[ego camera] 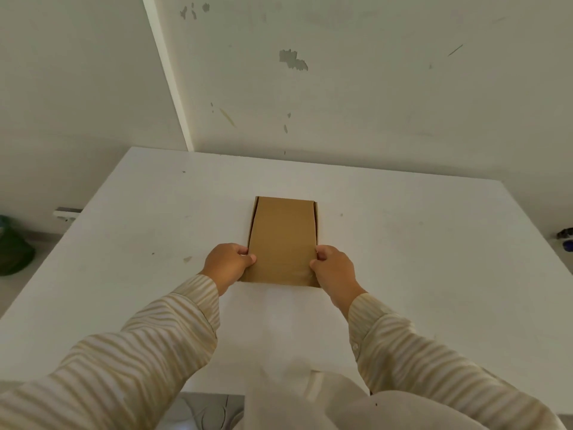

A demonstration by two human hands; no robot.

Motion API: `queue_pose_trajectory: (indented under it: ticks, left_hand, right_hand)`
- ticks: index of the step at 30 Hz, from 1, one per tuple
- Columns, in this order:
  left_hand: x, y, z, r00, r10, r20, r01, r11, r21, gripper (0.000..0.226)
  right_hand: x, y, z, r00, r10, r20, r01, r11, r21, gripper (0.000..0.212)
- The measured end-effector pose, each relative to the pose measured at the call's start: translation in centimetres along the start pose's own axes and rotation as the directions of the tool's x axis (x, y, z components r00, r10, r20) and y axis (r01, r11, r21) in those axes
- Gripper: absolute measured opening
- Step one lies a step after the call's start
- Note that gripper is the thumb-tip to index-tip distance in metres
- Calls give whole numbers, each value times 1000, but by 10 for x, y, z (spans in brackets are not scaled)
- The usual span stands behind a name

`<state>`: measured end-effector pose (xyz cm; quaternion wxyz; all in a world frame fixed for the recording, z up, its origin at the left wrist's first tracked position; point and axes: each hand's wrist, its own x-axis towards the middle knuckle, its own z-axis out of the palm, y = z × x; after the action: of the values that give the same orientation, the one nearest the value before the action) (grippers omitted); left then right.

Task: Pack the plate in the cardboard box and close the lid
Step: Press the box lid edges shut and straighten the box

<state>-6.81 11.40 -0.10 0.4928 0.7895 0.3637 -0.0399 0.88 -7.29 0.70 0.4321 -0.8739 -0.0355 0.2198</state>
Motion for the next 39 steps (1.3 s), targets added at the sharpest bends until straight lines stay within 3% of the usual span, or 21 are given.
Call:
queue_pose_trajectory:
  ticks: [9,15,27,31,35,39]
  left_hand:
    - [-1,-6,0,999,30,-10,-30,1000,-3,26]
    - [7,-12,-1,1000,25,17,-25,1000,-2,38]
    - [7,-26,5,995,101,-21,-100,993,56,30]
    - [3,-34,9,994,99,-40,-98,994,38,27]
    - [-5,-43,17,990,62,-129,-57,998,41,25]
    - [-12,-50,23,992,-6,-128,-9,993,-114,23]
  right_hand:
    - [1,0,11,995,90,-50,-79,978,192,36]
    - [0,0,19,987,31,-160,-32,999,-9,32]
    - [11,15,23,997,-55,-60,41,975,-219,35]
    - [4,24,24,993,-88,-76,74,983,-166,34]
    - [-10,35,27,983,-18,-182,10,999,-44,25]
    - [-22,45,34,982,29,-186,-17,998,66,8]
